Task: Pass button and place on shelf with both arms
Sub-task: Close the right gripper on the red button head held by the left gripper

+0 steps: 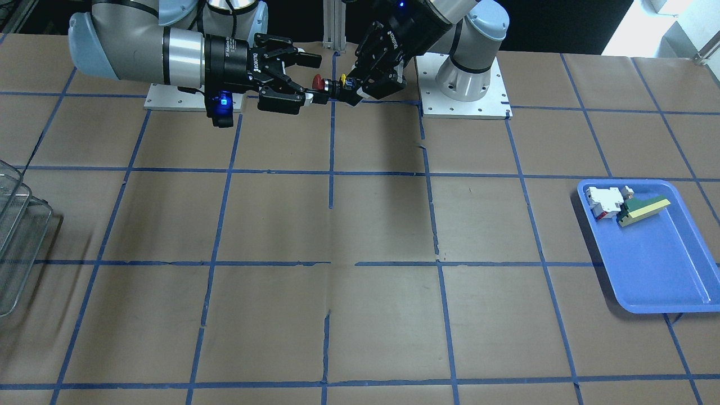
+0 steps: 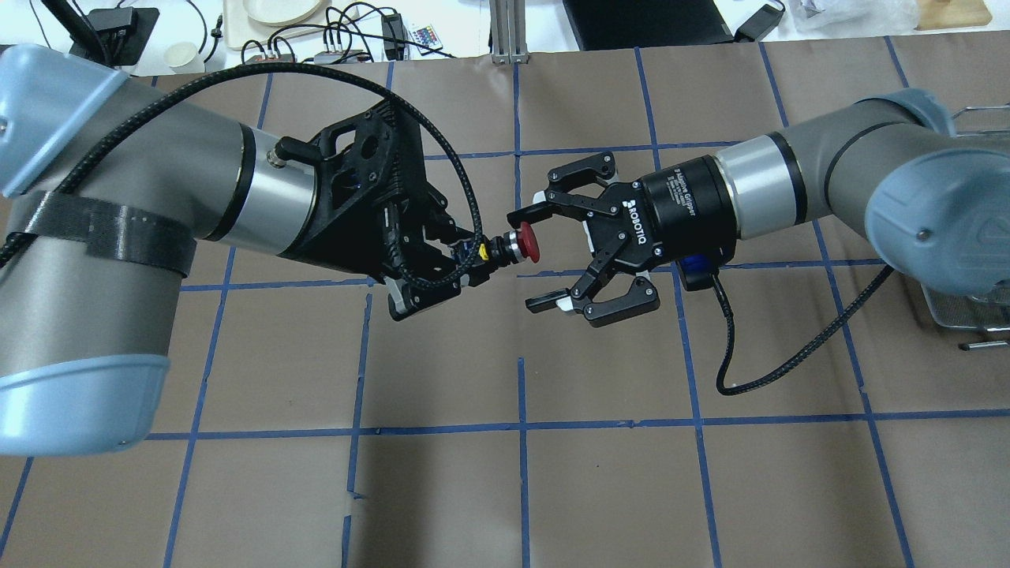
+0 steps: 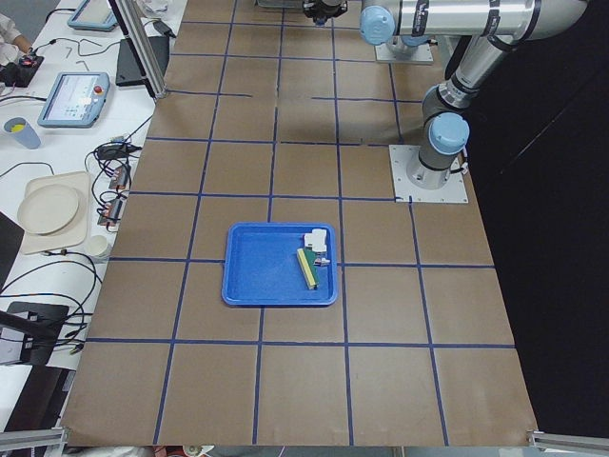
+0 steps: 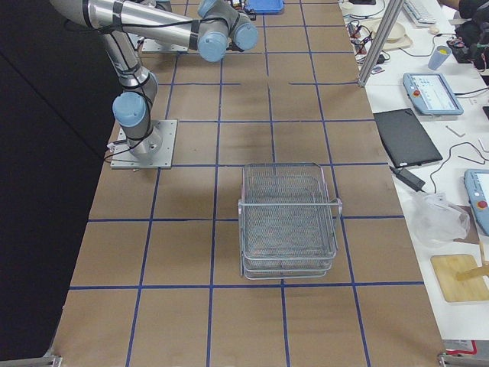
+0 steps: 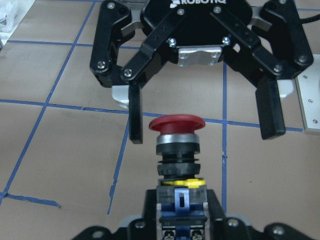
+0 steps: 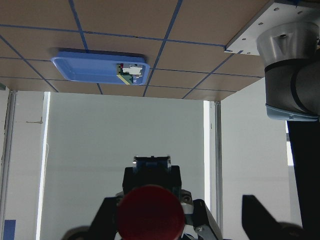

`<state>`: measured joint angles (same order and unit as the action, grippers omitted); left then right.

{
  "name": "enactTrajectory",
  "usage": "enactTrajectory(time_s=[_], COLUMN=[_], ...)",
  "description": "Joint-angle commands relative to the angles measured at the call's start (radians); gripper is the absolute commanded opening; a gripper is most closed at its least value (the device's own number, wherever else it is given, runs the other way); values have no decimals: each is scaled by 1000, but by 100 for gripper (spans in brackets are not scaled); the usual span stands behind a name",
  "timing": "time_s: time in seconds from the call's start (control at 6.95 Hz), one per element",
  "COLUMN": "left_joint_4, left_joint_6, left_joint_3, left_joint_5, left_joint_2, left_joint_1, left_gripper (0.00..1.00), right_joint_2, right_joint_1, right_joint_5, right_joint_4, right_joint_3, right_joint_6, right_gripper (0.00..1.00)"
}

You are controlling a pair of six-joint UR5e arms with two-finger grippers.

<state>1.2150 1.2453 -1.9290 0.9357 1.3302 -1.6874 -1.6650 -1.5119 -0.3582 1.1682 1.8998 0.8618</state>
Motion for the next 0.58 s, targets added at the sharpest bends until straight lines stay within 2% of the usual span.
enactTrajectory(time_s=[0.0, 0.14, 0.29, 0.43], left_joint_4=[0, 0, 0, 0], left_joint_6=[2, 0, 0, 9], left_joint_3=[-1, 1, 1, 1], left_joint_5=[2, 2, 2, 3], left_joint_2=[1, 0, 0, 0], left_joint_1=[0, 0, 0, 0], left_gripper=[18, 18, 19, 32], right_joint_2=[2, 1, 1, -1], right_joint_1=[1, 1, 4, 5], right_joint_5=[4, 5, 7, 8], right_joint_4=[-2, -4, -5, -7], right_joint_3=[-1, -2, -2, -2], right_joint_6=[0, 0, -1, -1], right_gripper=[43, 26, 16, 13])
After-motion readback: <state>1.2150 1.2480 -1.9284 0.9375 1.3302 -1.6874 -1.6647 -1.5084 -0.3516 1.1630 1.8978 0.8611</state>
